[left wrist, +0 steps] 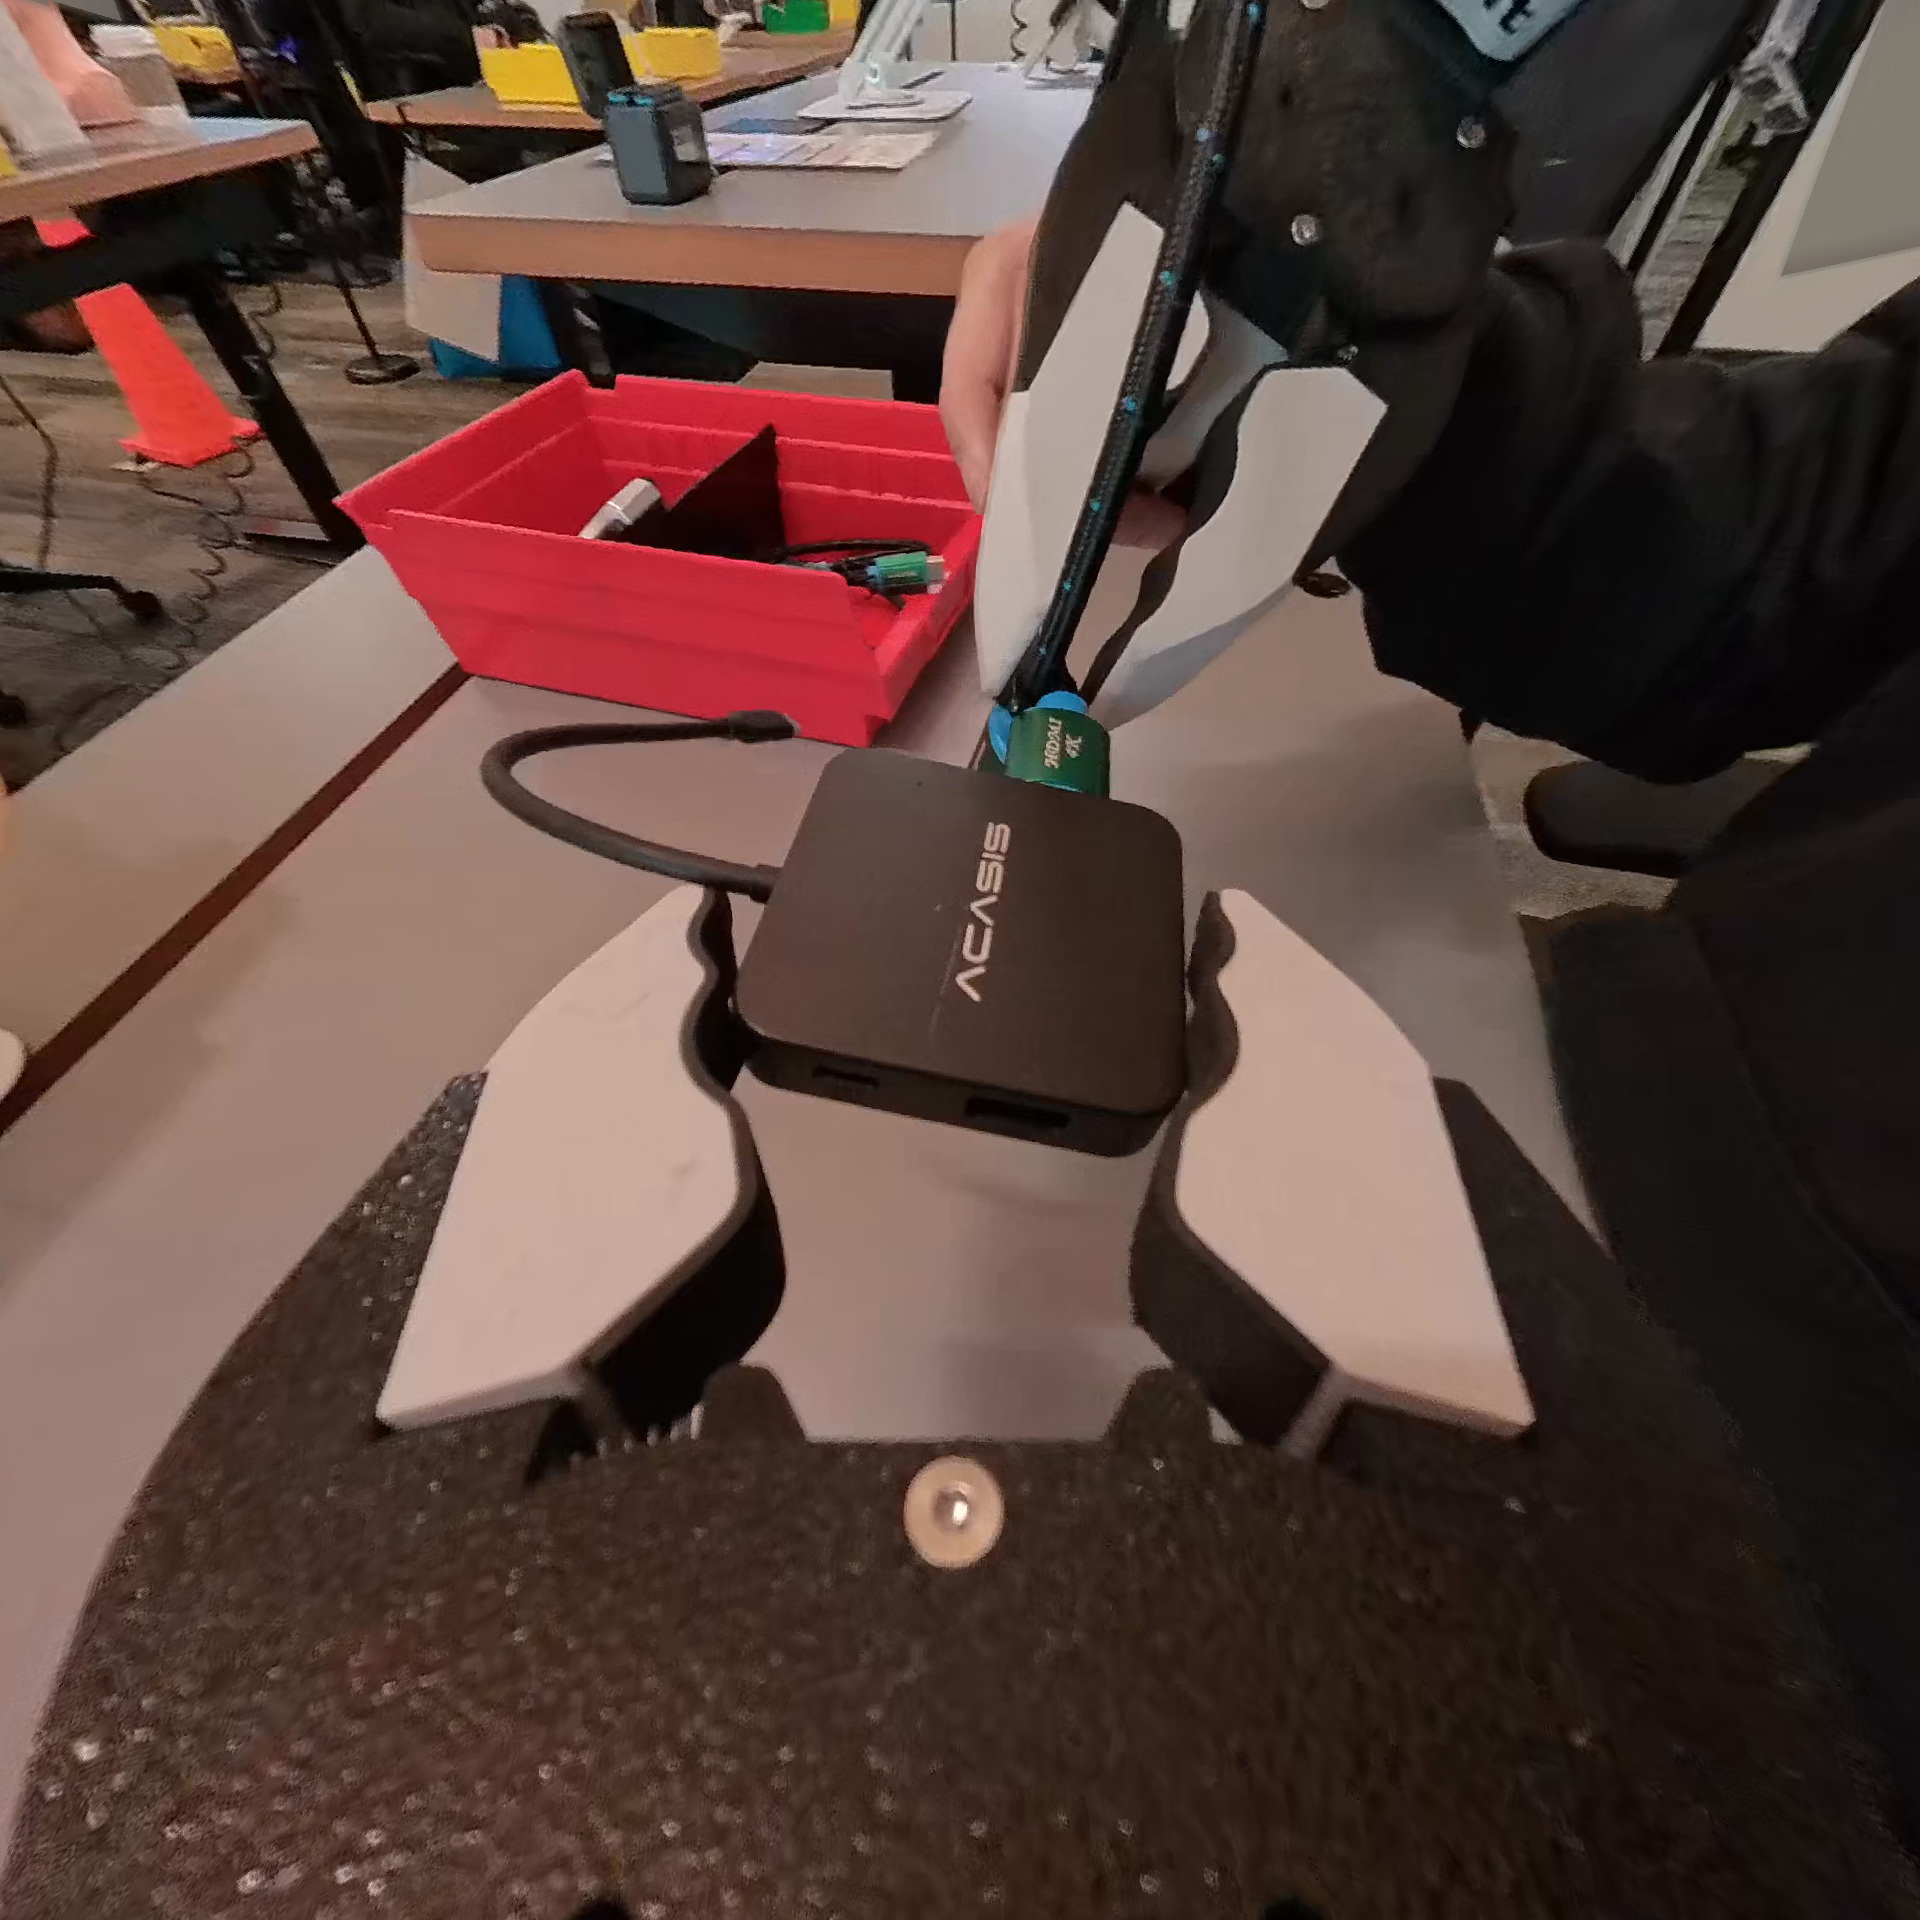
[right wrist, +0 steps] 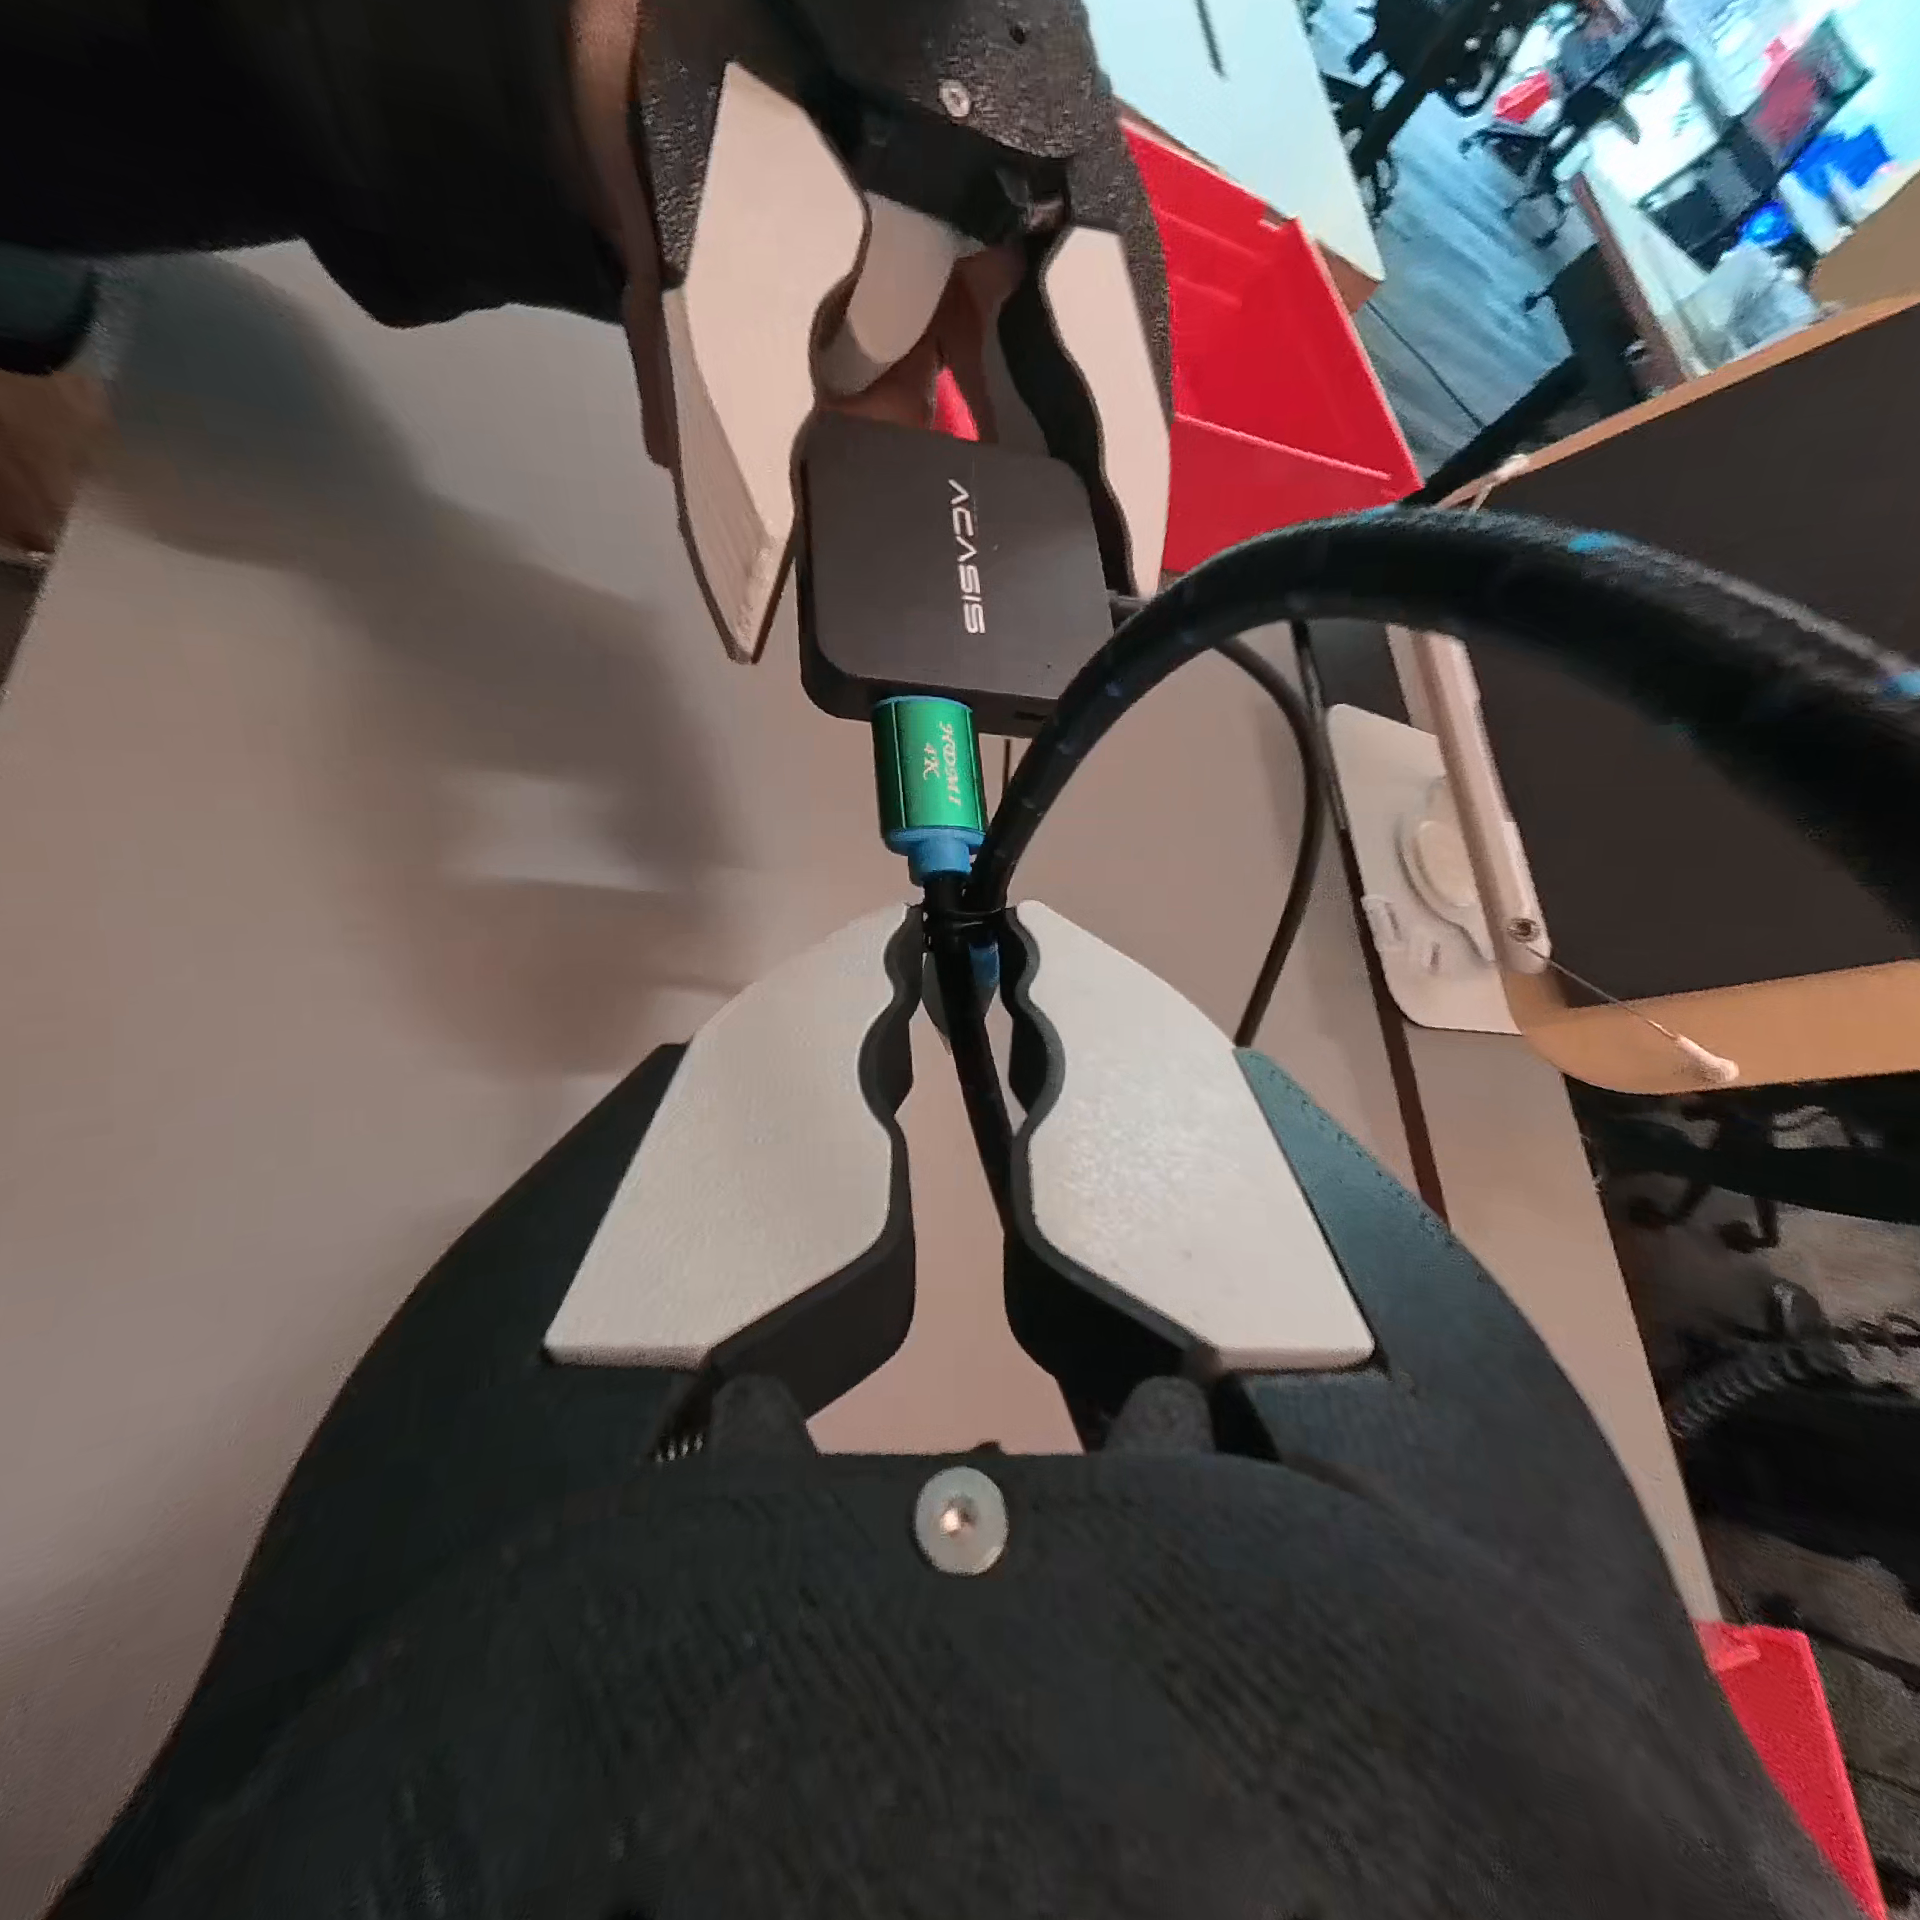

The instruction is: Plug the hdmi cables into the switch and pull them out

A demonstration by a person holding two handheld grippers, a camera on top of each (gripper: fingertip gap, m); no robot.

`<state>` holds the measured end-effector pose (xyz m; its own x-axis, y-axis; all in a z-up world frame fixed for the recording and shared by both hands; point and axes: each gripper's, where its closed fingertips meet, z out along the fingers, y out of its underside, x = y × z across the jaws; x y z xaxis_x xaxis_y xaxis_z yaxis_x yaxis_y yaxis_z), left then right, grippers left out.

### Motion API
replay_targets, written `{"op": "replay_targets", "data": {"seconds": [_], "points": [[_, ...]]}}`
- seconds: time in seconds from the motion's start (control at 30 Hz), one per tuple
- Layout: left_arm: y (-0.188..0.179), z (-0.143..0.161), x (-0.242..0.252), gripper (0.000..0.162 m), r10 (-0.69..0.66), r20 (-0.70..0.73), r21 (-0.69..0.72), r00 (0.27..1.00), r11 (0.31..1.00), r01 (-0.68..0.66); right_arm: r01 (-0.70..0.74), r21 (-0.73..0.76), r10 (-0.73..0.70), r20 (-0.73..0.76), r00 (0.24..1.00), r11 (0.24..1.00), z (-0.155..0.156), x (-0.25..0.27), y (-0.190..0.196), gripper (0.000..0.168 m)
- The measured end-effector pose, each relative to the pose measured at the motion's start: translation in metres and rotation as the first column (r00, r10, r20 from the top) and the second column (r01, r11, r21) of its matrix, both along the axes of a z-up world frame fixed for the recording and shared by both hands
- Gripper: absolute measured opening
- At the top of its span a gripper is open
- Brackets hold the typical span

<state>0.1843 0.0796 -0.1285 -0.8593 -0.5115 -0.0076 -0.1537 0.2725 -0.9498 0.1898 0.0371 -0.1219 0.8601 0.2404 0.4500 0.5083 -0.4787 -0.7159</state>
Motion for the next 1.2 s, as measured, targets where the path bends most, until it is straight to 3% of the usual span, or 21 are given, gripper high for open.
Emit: {"op": "replay_targets", "data": {"seconds": [0.2, 0.27, 0.53, 0.8, 0.97, 1.17, 1.2], "points": [[-0.005, -0.002, -0.003, 0.084, -0.055, -0.019, -0.001, 0.998, 0.999, 0.055, -0.034, -0.086, 0.031, -0.038, 0.999, 0.996, -0.006, 0.002, -0.006, 0.026], [-0.005, -0.002, -0.003, 0.084, -0.065, -0.006, 0.0, 0.998, 0.998, 0.065, -0.072, -0.109, 0.065, -0.073, 0.995, 0.991, -0.009, -0.003, -0.007, 0.016], [-0.006, 0.001, -0.011, 0.084, -0.118, -0.005, -0.029, 0.993, 0.993, 0.118, -0.152, -0.068, 0.14, -0.155, 0.978, 0.986, -0.006, -0.017, -0.009, 0.016], [-0.005, 0.006, -0.015, 0.084, -0.142, -0.01, -0.093, 0.99, 0.986, 0.141, -0.157, -0.032, 0.139, -0.317, 0.938, 0.987, 0.003, -0.023, -0.007, 0.013], [-0.001, 0.0, -0.014, 0.083, -0.11, 0.015, -0.05, 0.994, 0.993, 0.111, -0.145, -0.068, 0.102, -0.431, 0.896, 0.987, -0.008, -0.021, -0.007, 0.013], [-0.002, -0.004, -0.016, 0.083, -0.045, 0.027, -0.016, 0.999, 0.999, 0.045, -0.157, -0.166, 0.083, -0.383, 0.92, 0.973, -0.013, -0.018, -0.021, 0.011], [0.007, -0.002, -0.014, 0.083, -0.006, 0.045, -0.015, 0.999, 1.0, 0.006, -0.098, -0.224, 0.028, -0.296, 0.955, 0.97, -0.019, -0.002, -0.029, 0.011]]}}
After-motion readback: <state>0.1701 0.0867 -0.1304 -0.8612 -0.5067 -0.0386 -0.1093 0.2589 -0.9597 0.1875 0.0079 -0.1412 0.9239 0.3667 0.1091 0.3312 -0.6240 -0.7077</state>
